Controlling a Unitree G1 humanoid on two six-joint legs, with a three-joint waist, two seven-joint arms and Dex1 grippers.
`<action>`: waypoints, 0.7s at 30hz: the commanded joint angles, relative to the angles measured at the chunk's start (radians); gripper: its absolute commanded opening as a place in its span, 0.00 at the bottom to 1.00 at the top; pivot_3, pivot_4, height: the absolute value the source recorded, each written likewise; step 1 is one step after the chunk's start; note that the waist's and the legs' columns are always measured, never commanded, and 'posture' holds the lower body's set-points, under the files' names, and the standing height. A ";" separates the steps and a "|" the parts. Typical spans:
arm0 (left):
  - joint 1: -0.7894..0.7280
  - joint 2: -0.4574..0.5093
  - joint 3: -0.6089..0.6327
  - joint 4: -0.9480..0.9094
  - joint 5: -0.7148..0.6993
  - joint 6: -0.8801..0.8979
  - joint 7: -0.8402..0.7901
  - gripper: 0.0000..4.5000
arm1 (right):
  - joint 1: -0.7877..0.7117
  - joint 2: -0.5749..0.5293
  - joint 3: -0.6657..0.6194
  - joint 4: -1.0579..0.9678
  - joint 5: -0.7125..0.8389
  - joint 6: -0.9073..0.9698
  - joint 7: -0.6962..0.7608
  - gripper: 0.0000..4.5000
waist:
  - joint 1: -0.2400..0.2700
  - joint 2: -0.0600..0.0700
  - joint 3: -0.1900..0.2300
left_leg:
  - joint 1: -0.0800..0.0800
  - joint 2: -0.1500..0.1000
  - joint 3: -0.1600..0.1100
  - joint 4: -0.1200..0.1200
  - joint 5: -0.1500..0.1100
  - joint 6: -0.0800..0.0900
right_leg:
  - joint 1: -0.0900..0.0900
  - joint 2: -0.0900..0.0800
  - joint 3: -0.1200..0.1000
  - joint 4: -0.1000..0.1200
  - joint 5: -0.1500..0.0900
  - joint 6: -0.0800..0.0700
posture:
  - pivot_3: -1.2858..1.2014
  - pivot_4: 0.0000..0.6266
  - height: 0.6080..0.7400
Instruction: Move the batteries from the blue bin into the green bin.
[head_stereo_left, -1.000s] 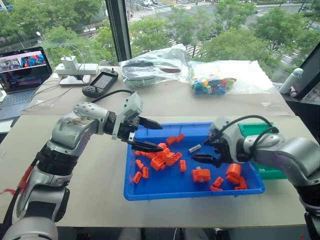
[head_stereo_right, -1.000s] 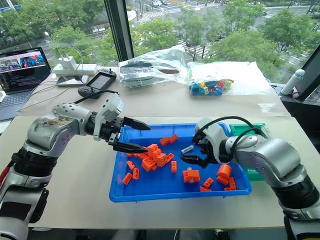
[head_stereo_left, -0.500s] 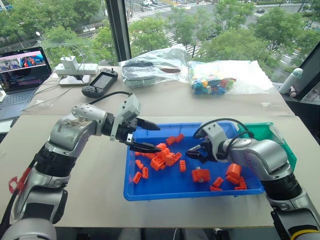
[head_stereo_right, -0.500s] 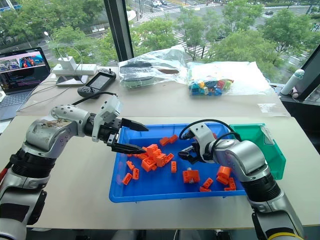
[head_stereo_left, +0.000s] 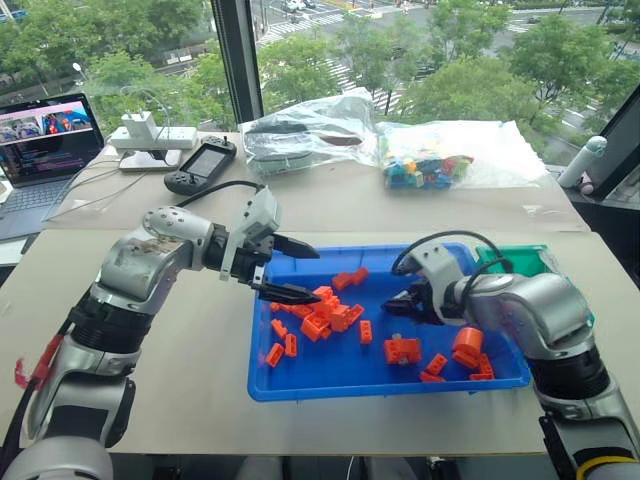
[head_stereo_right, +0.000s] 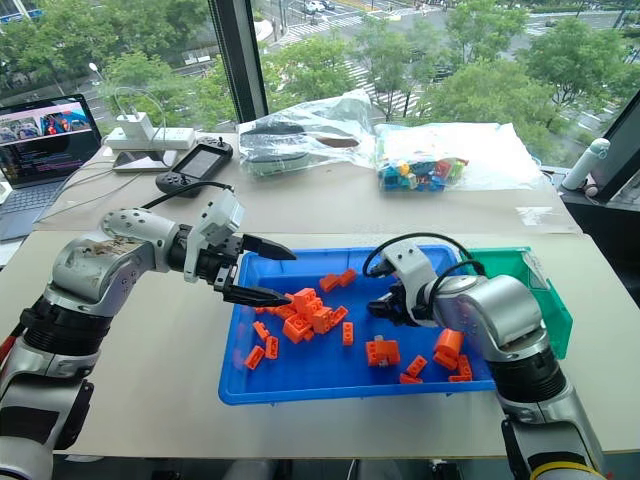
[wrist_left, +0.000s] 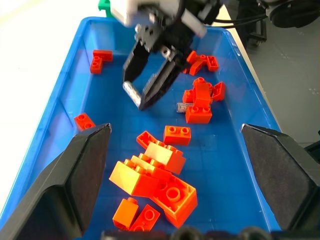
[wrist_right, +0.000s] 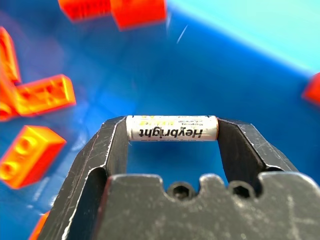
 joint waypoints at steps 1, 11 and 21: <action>-0.018 -0.007 0.004 -0.002 -0.002 -0.020 -0.014 1.00 | -0.026 -0.136 -0.218 -0.081 0.051 0.073 0.070 0.56 | 0.004 0.000 0.000 | 0.000 0.000 0.000 0.000 0.000 0.000 | 0.000 0.000 0.000 0.000 0.000 0.000 | 0.52 0.24 0.94; -0.040 -0.080 -0.009 0.048 0.017 -0.060 -0.003 1.00 | 0.074 -0.264 -0.471 0.052 -0.043 0.069 0.030 0.56 | 0.022 0.000 0.000 | -0.001 -0.001 0.001 -0.001 0.000 0.000 | 0.001 -0.001 0.001 -0.001 0.000 0.000 | 0.52 0.24 0.94; -0.049 -0.084 -0.015 0.057 0.030 -0.064 -0.011 1.00 | 0.248 -0.323 -0.440 0.036 -0.073 0.024 0.042 0.56 | 0.022 0.000 0.000 | -0.001 0.000 0.001 -0.001 0.000 0.000 | 0.001 0.000 0.001 -0.001 0.000 0.000 | 0.52 0.24 0.94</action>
